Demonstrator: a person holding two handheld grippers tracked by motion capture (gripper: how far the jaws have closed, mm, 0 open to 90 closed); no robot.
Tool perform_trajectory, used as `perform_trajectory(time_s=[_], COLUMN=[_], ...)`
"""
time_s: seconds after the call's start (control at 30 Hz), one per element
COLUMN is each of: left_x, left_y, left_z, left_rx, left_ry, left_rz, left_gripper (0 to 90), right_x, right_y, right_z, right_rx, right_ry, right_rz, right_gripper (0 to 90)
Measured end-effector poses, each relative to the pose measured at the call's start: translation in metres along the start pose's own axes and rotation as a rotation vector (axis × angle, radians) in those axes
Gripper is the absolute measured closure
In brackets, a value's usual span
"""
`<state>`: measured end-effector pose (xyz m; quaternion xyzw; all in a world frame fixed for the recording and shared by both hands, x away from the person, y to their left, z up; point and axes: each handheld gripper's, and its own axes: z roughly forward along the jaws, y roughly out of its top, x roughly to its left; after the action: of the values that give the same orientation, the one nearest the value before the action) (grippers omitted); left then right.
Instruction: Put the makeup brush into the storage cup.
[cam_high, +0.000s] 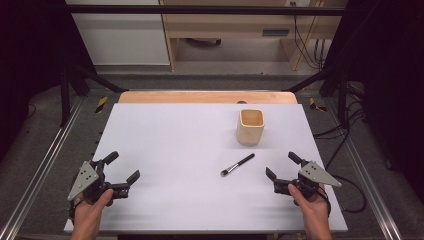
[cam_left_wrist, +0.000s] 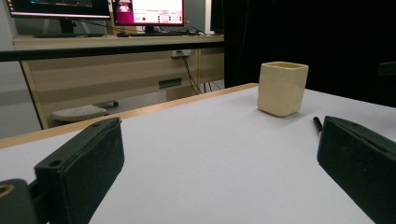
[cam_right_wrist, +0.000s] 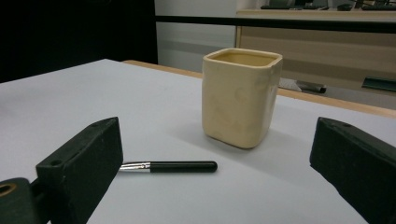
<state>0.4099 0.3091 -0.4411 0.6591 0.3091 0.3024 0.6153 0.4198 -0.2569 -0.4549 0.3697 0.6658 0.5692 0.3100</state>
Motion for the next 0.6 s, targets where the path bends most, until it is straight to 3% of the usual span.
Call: perform_trajectory(time_s=[0.43,0.6], left_x=[-0.0018,-0.002], left_y=[0.001,0.0012], left_z=[0.0013,0.0008], left_rx=[0.0,0.0], left_ry=[-0.008,-0.004], left_rz=[0.003,0.006], left_gripper=[0.3,0.2], right_x=[0.0067,0.0054], right_y=[-0.0039,-0.0038], right_z=[0.0044,0.0057], right_rx=[0.052,0.061], right_ry=[0.037,0.042], right_rz=[-0.062,-0.055], right_gripper=[3.6,3.2])
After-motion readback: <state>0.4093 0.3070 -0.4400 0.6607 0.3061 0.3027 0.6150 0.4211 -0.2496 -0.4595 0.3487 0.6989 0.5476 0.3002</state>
